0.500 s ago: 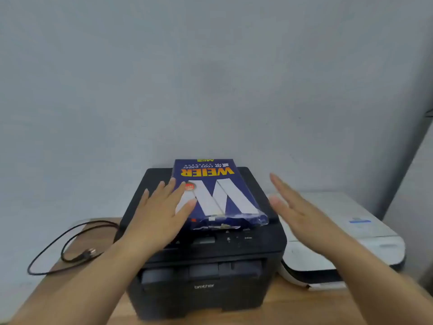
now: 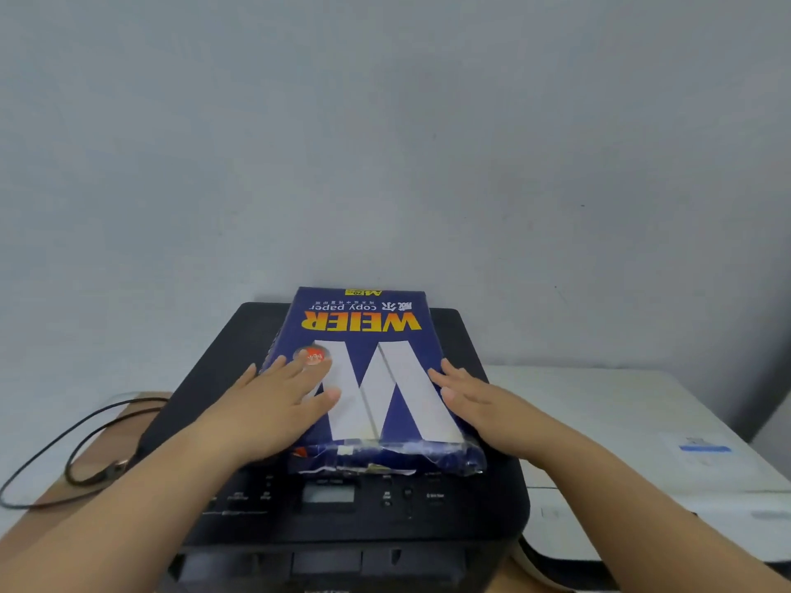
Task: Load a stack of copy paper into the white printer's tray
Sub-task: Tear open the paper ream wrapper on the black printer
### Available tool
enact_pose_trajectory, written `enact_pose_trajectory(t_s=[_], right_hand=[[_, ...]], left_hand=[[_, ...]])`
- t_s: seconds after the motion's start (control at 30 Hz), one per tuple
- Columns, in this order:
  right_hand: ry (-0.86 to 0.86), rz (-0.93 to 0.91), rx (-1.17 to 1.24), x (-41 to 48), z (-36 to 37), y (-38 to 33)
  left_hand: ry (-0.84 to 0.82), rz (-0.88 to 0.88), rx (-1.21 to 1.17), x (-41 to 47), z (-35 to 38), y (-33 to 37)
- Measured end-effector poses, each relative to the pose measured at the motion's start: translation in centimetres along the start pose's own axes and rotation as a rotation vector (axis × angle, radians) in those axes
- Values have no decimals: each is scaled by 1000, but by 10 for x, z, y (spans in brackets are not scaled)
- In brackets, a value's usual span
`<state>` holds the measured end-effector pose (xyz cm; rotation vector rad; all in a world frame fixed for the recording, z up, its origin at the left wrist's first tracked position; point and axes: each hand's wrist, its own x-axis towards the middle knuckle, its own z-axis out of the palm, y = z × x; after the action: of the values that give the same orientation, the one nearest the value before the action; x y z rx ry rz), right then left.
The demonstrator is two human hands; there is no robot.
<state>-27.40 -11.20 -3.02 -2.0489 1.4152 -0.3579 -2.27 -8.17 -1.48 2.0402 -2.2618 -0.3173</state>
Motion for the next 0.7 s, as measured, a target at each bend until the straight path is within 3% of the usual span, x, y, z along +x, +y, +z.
enact_pose_trajectory(t_s=[0.2,0.3,0.43,0.57,0.7], right_hand=[[14,-20,-8,5,3,6],[207,16,85,-5,2,5],[265,65,-21,-33,5,2],[294,91,-43,-53,15,-3],[365,134,87,-53,22,-4]], left_hand=[[-79,-25,118,7,15,-9],[-49,-21,148,6,11,-5],[67,97,165,5,8,12],[11,224,149,8,13,40],[-19,265,110,14,19,50]])
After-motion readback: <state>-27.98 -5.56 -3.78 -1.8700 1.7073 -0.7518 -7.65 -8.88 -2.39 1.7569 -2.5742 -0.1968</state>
